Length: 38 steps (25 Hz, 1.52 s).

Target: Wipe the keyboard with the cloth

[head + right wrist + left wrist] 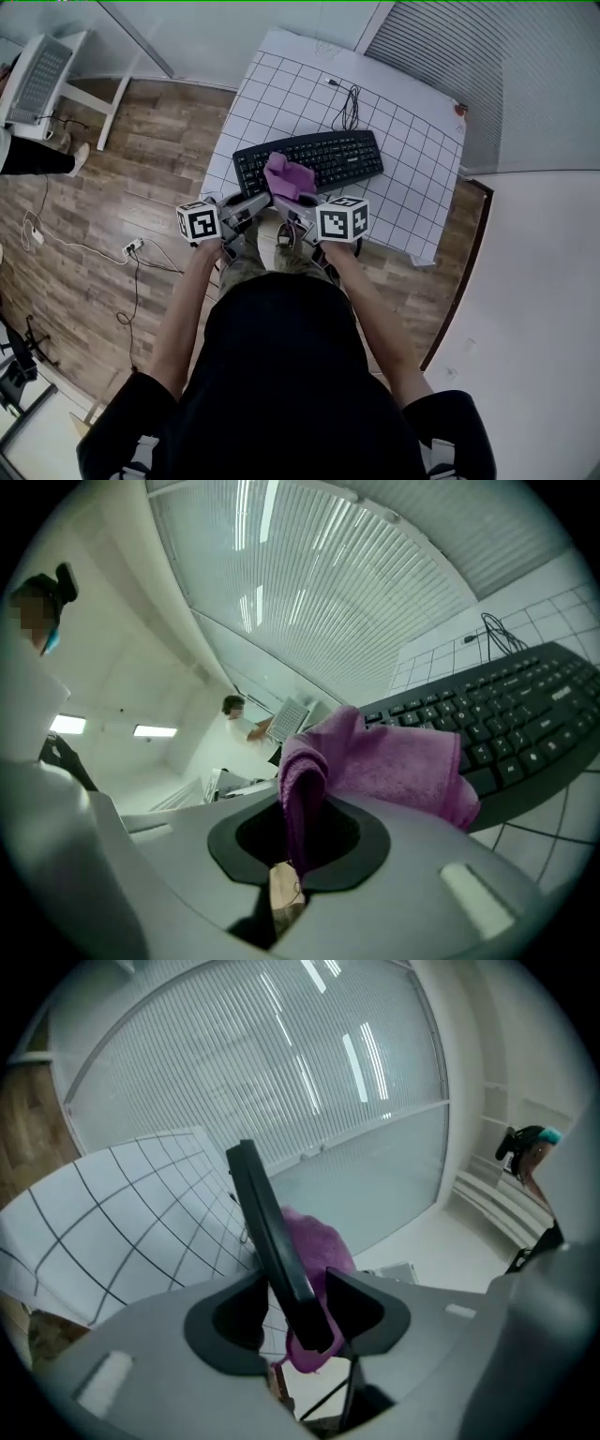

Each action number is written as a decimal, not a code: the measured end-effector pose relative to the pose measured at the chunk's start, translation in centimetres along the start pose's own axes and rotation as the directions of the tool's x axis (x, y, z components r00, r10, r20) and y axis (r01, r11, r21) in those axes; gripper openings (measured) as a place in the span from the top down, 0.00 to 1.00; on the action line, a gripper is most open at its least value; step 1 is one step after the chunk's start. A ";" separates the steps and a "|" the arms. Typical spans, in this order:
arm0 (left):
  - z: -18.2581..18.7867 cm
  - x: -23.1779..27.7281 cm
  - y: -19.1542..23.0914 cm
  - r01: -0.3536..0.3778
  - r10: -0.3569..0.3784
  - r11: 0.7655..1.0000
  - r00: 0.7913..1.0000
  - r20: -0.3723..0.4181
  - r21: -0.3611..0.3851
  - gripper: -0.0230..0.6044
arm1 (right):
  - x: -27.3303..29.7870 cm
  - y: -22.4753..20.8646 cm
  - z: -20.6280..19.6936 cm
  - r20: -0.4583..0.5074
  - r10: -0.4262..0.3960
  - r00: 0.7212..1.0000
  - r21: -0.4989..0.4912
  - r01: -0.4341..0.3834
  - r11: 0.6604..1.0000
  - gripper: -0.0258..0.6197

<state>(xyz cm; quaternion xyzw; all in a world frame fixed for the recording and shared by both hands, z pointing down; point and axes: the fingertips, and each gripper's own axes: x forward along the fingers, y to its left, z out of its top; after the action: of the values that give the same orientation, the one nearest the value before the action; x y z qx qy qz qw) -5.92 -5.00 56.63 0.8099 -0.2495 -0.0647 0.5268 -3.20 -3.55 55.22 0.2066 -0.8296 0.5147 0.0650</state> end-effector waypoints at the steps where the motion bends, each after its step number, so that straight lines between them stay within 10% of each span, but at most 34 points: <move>1: 0.5 0.0 1.2 -0.027 0.027 1.000 0.999 0.021 0.001 0.70 | 0.3 -0.2 0.1 0.008 0.004 1.000 -0.001 -0.004 1.000 0.88; 13: 3.3 0.4 13.7 -0.212 0.212 0.977 0.977 0.025 0.000 0.76 | 4.6 -4.1 1.5 0.090 -0.156 0.984 -0.157 0.169 0.973 0.88; 19: 3.1 0.1 18.9 -0.427 0.428 0.903 0.904 -0.007 0.041 0.61 | 5.0 -4.4 1.8 0.116 -0.177 0.977 -0.156 0.194 0.968 0.88; 23: 3.8 -1.5 20.9 -0.601 0.604 0.793 0.797 0.001 0.094 0.54 | 4.5 -4.7 2.6 0.173 -0.185 0.967 -0.136 0.210 0.968 0.88; 25: 5.1 -3.2 21.2 -0.706 0.716 0.679 0.698 0.034 0.199 0.54 | 4.0 -5.0 3.1 0.206 -0.203 0.957 -0.135 0.234 0.963 0.88; 27: 6.6 -3.7 19.7 -0.724 0.755 0.580 0.650 0.089 0.374 0.55 | 3.1 -5.1 3.7 0.243 -0.236 0.941 -0.159 0.279 0.947 0.88; 33: 10.0 -1.3 8.6 -0.602 0.575 0.451 0.761 0.301 0.659 0.70 | -0.7 -2.5 6.5 0.410 -0.273 0.870 -0.291 0.408 0.865 0.88; 36: 11.9 -0.1 -0.3 -0.572 0.399 0.362 0.809 0.432 0.736 0.78 | -3.4 1.1 8.7 0.527 -0.240 0.816 -0.408 0.490 0.770 0.88; 38: 12.8 0.0 -6.2 -0.570 0.273 0.348 0.821 0.501 0.744 0.84 | -5.3 4.3 10.0 0.604 -0.205 0.770 -0.470 0.553 0.688 0.88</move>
<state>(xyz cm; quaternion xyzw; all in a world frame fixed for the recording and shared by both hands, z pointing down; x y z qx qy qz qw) -8.55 -13.50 45.61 0.8474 -0.5227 0.0933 -0.0051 0.93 -9.21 45.36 0.4740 -0.8734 0.1105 0.0187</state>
